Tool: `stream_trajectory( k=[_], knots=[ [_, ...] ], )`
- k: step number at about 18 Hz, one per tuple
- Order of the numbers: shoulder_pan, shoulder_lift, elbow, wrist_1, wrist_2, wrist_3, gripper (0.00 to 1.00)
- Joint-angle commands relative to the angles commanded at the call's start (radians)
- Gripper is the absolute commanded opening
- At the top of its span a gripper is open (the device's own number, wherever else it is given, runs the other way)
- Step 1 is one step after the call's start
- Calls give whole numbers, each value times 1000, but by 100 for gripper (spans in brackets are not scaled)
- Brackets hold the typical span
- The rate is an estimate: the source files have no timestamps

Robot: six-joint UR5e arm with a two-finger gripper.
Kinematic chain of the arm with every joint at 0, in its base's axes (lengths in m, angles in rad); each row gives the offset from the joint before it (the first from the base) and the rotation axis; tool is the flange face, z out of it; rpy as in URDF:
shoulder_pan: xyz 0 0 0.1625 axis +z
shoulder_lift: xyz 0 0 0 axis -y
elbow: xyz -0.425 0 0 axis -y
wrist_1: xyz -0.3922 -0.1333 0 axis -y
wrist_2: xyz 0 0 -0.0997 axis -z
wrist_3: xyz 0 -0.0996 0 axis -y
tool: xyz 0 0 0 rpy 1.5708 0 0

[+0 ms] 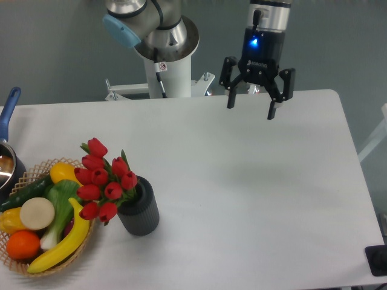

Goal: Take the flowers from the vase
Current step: 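Move the open gripper toward the red tulips in the black vase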

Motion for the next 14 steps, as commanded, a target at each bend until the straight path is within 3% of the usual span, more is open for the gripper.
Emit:
stream_trajectory(
  k=[12, 14],
  knots=[
    [-193, -49, -43, 38, 11, 37, 100],
    [-198, -55, -41, 37, 14, 46, 100]
  ],
)
